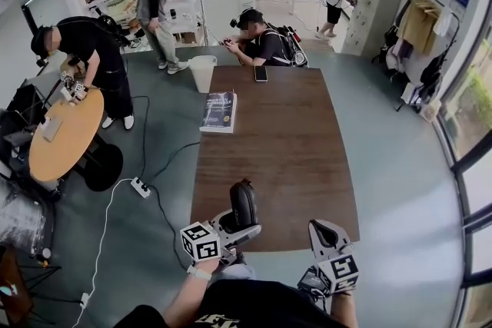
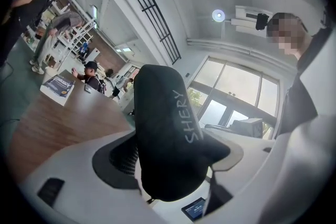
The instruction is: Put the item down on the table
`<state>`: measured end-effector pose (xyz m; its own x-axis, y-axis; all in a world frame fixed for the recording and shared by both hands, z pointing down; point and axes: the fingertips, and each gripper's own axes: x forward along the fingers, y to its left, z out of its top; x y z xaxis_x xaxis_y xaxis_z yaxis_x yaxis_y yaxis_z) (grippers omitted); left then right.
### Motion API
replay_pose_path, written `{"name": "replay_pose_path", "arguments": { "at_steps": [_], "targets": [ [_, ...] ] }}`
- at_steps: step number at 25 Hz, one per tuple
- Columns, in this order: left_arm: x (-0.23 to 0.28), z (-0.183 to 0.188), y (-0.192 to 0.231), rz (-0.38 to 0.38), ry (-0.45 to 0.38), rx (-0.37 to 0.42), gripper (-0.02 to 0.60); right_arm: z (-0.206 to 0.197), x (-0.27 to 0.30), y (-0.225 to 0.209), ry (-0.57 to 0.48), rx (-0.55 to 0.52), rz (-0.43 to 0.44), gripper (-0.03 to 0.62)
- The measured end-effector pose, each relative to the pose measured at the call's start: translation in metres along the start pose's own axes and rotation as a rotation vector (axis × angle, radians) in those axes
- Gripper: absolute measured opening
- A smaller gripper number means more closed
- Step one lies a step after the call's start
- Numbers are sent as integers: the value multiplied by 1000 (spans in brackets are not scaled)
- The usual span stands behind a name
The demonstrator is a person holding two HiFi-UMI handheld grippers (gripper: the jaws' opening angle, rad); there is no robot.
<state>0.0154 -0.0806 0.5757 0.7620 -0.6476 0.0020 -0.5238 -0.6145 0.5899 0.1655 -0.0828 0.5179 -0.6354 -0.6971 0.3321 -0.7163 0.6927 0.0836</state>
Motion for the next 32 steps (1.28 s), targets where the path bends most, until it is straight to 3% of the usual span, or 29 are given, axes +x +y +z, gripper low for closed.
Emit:
{"name": "replay_pose_path", "arguments": {
  "at_steps": [9,20,32],
  "targets": [
    [0,8,63,65,68,-41,364,14,46,-5,29,11,-17,-12],
    [-15,18,119,73,123,-58,364,17,99,9,60,26,-51,-12],
    [-26,2,173,106,234,-75,364,12,119,13,95,55,-158,-12]
  ]
}}
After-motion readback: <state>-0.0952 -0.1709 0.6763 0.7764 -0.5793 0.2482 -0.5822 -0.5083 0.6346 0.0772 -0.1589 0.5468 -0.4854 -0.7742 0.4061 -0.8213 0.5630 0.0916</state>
